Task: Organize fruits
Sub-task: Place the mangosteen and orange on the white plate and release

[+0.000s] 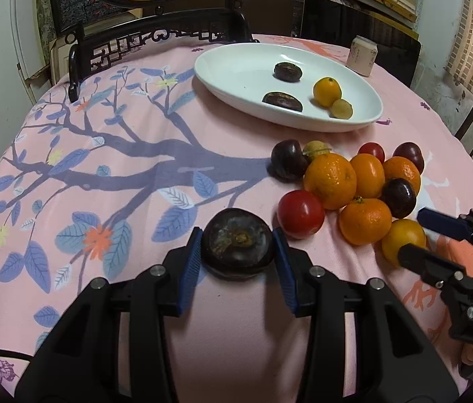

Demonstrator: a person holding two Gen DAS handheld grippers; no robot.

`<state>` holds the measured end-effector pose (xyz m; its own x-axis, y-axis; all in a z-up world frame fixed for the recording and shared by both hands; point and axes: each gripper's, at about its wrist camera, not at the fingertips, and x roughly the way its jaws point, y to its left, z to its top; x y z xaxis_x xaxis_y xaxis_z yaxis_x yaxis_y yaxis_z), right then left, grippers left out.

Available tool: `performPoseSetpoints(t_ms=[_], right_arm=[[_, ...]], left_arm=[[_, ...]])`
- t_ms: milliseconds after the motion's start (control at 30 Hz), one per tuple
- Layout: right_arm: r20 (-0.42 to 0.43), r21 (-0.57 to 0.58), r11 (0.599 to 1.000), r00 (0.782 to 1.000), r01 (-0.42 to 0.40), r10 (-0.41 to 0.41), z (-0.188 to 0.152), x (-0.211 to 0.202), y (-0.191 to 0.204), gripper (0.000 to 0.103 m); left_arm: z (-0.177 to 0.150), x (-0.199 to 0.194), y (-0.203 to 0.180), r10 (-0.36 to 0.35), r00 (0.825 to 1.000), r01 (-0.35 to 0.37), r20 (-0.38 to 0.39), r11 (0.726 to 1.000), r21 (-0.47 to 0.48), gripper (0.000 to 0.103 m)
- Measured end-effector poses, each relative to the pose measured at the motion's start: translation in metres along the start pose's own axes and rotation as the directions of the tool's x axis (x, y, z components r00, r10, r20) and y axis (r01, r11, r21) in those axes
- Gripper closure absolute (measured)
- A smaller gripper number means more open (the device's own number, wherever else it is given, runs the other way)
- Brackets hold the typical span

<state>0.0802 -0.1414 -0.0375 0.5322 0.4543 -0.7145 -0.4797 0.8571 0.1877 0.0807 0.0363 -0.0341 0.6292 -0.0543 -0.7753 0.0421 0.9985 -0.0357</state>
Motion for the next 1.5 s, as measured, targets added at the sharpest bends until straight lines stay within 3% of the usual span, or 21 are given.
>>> performPoseSetpoints(t_ms=[100, 300, 367, 500, 700, 900, 1067, 1133, 1167, 1200, 1233, 1300, 1500], right_arm=[[-0.045, -0.009, 0.999, 0.998, -0.040, 0.039, -0.001, 0.009, 0.006, 0.065], [-0.030, 0.009, 0.999, 0.998, -0.052, 0.052, -0.003, 0.004, 0.004, 0.068], [-0.004, 0.010, 0.998, 0.998, -0.056, 0.056, -0.003, -0.004, 0.002, 0.068], [0.131, 0.053, 0.997, 0.990, -0.057, 0.050, 0.007, -0.039, -0.015, 0.068], [0.202, 0.101, 0.995, 0.979, -0.003, -0.018, 0.055, -0.056, -0.044, 0.068], [0.186, 0.150, 0.988, 0.981, 0.024, -0.052, 0.113, -0.017, -0.065, 0.069], [0.122, 0.185, 0.981, 0.989, 0.057, -0.080, 0.129, 0.026, -0.081, 0.068], [0.099, 0.185, 0.980, 0.991, 0.068, -0.087, 0.129, 0.038, -0.084, 0.066], [0.086, 0.181, 0.980, 0.992, 0.079, -0.095, 0.129, 0.042, -0.086, 0.060], [0.086, 0.177, 0.981, 0.991, 0.082, -0.098, 0.129, 0.042, -0.086, 0.046], [0.105, 0.174, 0.981, 0.989, 0.080, -0.099, 0.129, 0.039, -0.086, 0.044], [0.149, 0.168, 0.983, 0.983, 0.079, -0.105, 0.128, 0.028, -0.087, 0.044], [0.218, 0.168, 0.984, 0.971, 0.067, -0.103, 0.116, -0.007, -0.081, 0.043]], left_arm=[[0.001, 0.001, -0.002, 0.005, 1.000, -0.005, 0.001, 1.000, 0.011, 0.061], [0.000, -0.001, -0.005, 0.007, 1.000, -0.007, 0.010, 1.000, 0.022, 0.061], [0.001, -0.007, -0.004, 0.003, 1.000, -0.004, 0.030, 1.000, 0.020, 0.061], [0.016, -0.025, -0.003, -0.009, 0.996, 0.007, 0.088, 1.000, 0.018, 0.061], [0.076, -0.021, -0.008, -0.004, 0.991, 0.002, 0.132, 1.000, 0.017, 0.061], [0.123, 0.016, -0.010, -0.001, 0.993, 0.004, 0.120, 1.000, -0.019, 0.061], [0.137, 0.047, -0.012, 0.006, 0.995, -0.006, 0.096, 1.000, -0.008, 0.060], [0.139, 0.054, -0.012, -0.007, 0.996, 0.008, 0.086, 1.000, -0.010, 0.060], [0.140, 0.056, -0.012, -0.011, 0.996, 0.012, 0.083, 1.000, -0.010, 0.060], [0.140, 0.055, -0.011, -0.014, 0.996, 0.016, 0.088, 1.000, -0.016, 0.058], [0.140, 0.054, -0.011, -0.019, 0.995, 0.021, 0.094, 1.000, -0.019, 0.056], [0.139, 0.047, -0.012, -0.025, 0.993, 0.026, 0.111, 1.000, -0.011, 0.045], [0.124, 0.028, -0.016, 0.010, 0.988, -0.013, 0.156, 1.000, 0.019, 0.034]])
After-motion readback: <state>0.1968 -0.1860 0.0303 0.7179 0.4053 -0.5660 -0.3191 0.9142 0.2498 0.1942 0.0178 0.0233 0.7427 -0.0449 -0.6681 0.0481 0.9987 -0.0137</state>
